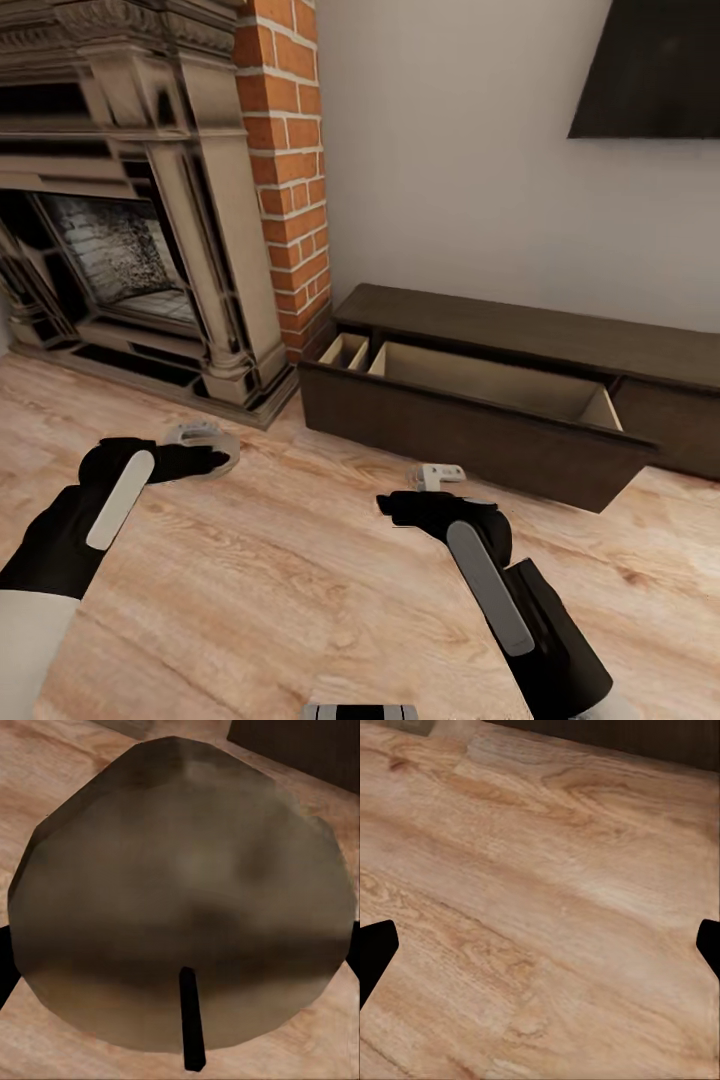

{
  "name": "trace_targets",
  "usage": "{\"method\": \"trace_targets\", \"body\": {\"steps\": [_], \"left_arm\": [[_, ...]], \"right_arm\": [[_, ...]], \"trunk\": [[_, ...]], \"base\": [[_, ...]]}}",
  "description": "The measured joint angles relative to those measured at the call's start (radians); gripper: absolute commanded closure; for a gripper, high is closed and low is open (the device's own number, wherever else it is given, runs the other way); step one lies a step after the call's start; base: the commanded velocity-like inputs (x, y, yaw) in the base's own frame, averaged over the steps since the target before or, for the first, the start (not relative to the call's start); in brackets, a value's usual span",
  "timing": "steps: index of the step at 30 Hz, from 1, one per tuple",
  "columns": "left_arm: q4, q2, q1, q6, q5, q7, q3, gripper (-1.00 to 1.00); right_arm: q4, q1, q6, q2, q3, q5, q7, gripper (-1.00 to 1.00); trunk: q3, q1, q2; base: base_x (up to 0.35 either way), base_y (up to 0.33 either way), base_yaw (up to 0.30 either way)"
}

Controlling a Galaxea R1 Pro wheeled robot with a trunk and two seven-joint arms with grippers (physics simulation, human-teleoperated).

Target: Place each of the two pumpkins and all three candles from the living room inside a cabinet in the living room (use any cabinet), then make sure every cabinet is closed, and position the cauldron so it is next to a table in the living room.

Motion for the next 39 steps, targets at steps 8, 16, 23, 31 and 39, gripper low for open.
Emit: {"method": "trace_targets", "body": {"steps": [8, 16, 23, 31, 39], "left_arm": [[-0.083, 0.027, 0.021, 0.0, 0.062, 0.001, -0.002, 1.0], [-0.125, 0.028, 0.036, 0.0, 0.067, 0.001, -0.001, 1.0], [-0.164, 0.029, 0.051, 0.0, 0.071, 0.0, -0.001, 1.0], [-0.243, 0.031, 0.082, 0.0, 0.079, 0.0, 0.0, 1.0], [-0.262, 0.031, 0.087, 0.0, 0.081, 0.0, -0.001, 1.0]], "right_arm": [[0.001, 0.0, 0.001, -0.004, -0.126, -0.002, 0.0, -1.0], [0.002, 0.0, 0.002, -0.002, -0.152, -0.007, 0.0, -1.0], [0.001, 0.0, 0.002, 0.003, -0.153, -0.002, 0.0, -1.0], [0.001, 0.0, 0.001, 0.001, -0.154, 0.008, -0.001, -1.0], [0.001, 0.0, 0.002, -0.002, -0.154, 0.009, -0.001, -1.0]], "trunk": [[0.027, -0.003, 0.002], [0.058, -0.007, 0.003], [0.084, -0.013, 0.012], [0.109, -0.044, 0.068], [0.134, -0.074, 0.124]], "base": [[0.0, 0.0, -0.292], [0.0, 0.0, -0.165], [0.0, 0.0, -0.011], [0.0, 0.0, 0.0], [0.0, 0.0, -0.001]]}}
